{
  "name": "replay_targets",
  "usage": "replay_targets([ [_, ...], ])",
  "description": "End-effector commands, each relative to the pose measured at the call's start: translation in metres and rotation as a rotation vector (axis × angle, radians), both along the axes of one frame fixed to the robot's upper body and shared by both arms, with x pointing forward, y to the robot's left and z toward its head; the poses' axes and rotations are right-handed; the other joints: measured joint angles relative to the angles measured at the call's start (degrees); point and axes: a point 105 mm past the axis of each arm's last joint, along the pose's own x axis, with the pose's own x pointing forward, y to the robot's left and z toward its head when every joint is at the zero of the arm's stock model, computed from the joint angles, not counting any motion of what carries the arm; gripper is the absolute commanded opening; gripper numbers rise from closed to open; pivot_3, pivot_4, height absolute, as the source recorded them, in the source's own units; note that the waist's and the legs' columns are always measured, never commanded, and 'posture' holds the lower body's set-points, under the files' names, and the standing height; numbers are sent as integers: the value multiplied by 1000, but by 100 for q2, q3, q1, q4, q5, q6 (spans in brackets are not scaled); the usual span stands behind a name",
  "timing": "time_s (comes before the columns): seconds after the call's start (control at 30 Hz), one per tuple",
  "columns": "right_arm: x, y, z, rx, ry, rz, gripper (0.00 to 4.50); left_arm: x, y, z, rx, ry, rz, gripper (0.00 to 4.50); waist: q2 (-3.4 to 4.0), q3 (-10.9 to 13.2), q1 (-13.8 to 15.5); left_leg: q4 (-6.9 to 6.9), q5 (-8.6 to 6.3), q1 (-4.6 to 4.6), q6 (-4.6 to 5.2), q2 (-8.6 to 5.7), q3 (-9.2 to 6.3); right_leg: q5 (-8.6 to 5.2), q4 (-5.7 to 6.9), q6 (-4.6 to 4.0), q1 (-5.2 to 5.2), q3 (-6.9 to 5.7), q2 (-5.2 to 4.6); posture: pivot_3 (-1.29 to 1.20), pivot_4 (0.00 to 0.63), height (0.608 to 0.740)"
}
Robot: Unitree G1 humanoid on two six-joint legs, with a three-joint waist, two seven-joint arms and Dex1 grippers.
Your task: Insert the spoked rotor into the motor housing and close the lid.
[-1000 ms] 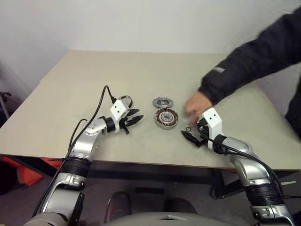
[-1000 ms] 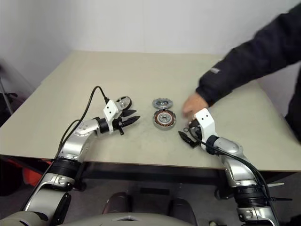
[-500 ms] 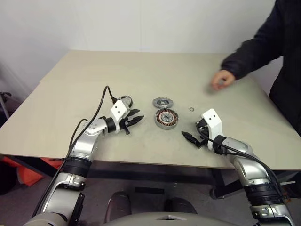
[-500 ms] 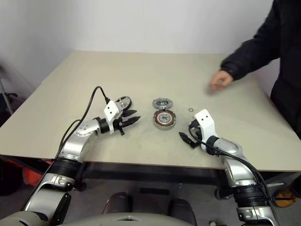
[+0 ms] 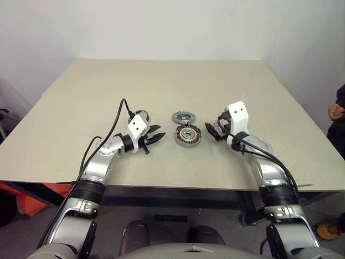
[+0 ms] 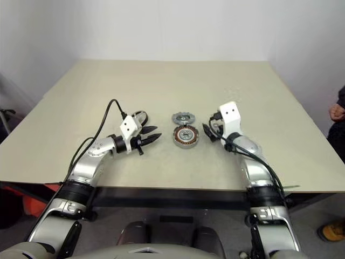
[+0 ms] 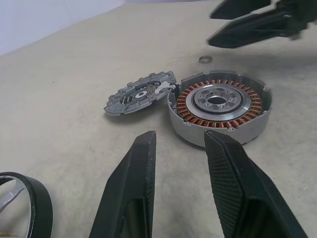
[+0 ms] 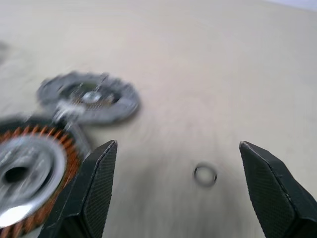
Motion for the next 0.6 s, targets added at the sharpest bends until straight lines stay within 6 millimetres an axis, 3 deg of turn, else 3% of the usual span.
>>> replay_targets([
  [0.03, 16, -1, 12, -8, -42, -50, 4440, 2, -1, 12, -7, -50, 1, 1611, 1, 0, 5, 0, 1, -6, -2, 0, 2, 2, 0, -3, -6, 0, 0, 0, 0, 740],
  [0.3, 40, -8, 3, 4, 4, -185, 4440, 0, 3, 11, -2, -53, 20, 1611, 3, -1, 1, 4, 4, -55, -6, 1, 7, 4, 6, -7, -52, 0, 2, 0, 0, 740],
  [0.6, 35, -13, -10, 17, 43, -178, 4440, -2, 8, 10, 7, -53, 36, 1611, 3, -1, 1, 6, 4, -53, -7, 3, 8, 4, 11, -7, -52, 0, 4, 0, 0, 740],
])
